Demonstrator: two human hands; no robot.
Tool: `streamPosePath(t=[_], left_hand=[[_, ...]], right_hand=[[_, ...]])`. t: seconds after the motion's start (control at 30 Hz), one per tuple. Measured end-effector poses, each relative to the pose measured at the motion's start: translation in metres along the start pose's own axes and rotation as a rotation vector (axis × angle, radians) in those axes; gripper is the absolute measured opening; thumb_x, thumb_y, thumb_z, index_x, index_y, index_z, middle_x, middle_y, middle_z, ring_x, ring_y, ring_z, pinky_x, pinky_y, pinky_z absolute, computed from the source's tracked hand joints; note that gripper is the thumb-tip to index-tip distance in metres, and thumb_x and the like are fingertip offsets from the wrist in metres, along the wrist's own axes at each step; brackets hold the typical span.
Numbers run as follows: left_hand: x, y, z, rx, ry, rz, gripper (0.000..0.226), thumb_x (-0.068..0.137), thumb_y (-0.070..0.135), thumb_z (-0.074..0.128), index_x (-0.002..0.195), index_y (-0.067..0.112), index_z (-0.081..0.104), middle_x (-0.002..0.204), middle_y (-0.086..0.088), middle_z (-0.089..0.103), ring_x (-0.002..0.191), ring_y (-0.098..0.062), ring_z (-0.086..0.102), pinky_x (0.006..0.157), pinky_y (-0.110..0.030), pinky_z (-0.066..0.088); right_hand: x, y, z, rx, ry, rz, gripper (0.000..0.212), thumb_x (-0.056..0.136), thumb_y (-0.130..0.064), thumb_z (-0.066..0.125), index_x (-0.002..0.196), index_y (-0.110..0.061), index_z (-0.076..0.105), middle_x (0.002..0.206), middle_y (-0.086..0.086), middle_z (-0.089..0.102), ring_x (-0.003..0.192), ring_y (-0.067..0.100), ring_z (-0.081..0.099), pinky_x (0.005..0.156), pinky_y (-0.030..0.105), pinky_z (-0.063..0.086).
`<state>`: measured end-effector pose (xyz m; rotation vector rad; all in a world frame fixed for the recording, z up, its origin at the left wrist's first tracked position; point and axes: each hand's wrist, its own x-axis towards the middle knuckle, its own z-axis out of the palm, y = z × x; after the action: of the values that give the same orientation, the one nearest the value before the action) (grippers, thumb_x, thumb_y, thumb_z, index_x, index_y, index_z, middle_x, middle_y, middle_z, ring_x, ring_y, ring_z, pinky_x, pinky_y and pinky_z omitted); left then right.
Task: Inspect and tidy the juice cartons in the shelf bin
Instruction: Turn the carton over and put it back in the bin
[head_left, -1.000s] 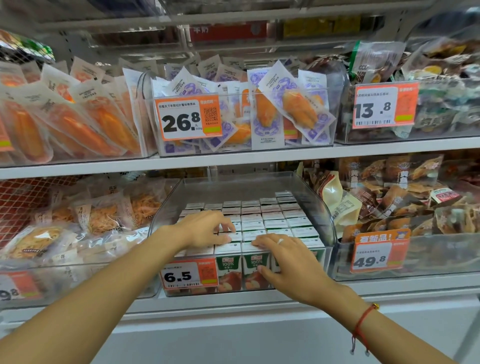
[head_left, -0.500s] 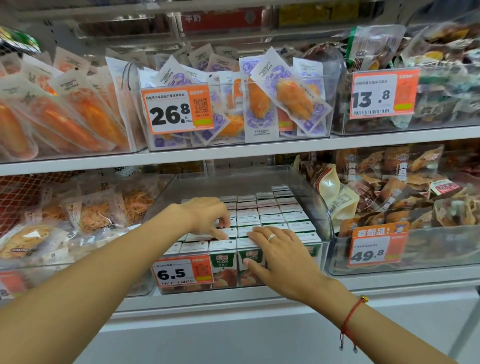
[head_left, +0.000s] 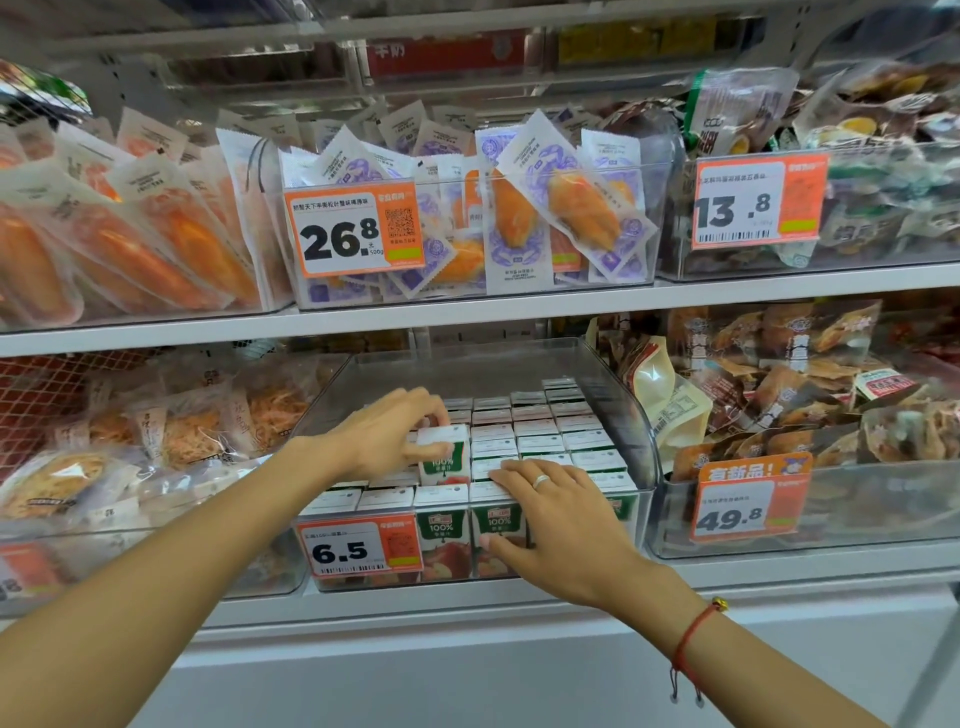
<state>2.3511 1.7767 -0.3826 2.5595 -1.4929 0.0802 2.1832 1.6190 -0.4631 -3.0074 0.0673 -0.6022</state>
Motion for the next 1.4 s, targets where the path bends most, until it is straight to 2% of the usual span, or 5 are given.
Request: streamPosePath(t=[0.33,0.53,0.77,0.87,1.4], left_hand=[[-0.059,0.029,0.002,-0.818,0.692,-0.252,0.01,0.096,0.026,0.057,0.106,0.023,0.058,0.105,0.005,0.066,0.1,-0.013,0.063,0.076,-0.023,0.052],[-0.127,0.071,0.003,-1.452,0.558,-0.62,0.025,0.095,0.037,0.056,0.092,0.016,0.07,0.083,-0.001,0.077,0.075,-0.005,0.072,0.07,-0.023,0.054],[-0.161,0.093,0.027,-1.505,0.539,-0.613,0.025,0.09,0.041,0.059,0.094,0.02,0.072,0.081,0.0,0.077,0.068,-0.001,0.069,0.057,-0.014,0.055],[-0.163,0.087,0.037,-1.446,0.581,-0.616,0.018,0.091,0.036,0.06,0.097,0.023,0.071,0.075,0.005,0.076,0.065,0.003,0.067,0.058,-0.013,0.055],[-0.172,0.071,0.047,-1.444,0.481,-0.665,0.032,0.082,0.045,0.069,0.106,0.024,0.069,0.083,0.008,0.077,0.076,-0.001,0.072,0.063,-0.011,0.055]], right_hand=[[0.001,-0.002,-0.002,0.004,-0.018,0.036,0.055,0.1,-0.054,0.026,0.148,-0.028,0.034,0.152,-0.009,0.038,0.14,0.012,0.03,0.114,0.032,0.02],[0.0,-0.004,-0.003,-0.035,-0.018,0.05,0.055,0.1,-0.056,0.027,0.148,-0.03,0.034,0.151,-0.01,0.039,0.14,0.011,0.031,0.115,0.031,0.02],[-0.011,-0.046,-0.035,0.456,0.121,0.102,0.055,0.095,-0.061,0.029,0.129,-0.03,0.059,0.132,-0.013,0.057,0.123,0.013,0.052,0.106,0.033,0.038],[-0.02,-0.076,-0.047,0.938,-0.149,0.202,0.06,0.086,-0.077,0.03,0.116,-0.039,0.065,0.111,-0.021,0.066,0.102,0.003,0.064,0.095,0.032,0.048],[-0.025,-0.102,-0.031,1.21,-0.361,0.295,0.021,0.094,-0.039,0.057,0.101,-0.024,0.069,0.091,-0.015,0.074,0.087,-0.002,0.069,0.065,0.011,0.052]])
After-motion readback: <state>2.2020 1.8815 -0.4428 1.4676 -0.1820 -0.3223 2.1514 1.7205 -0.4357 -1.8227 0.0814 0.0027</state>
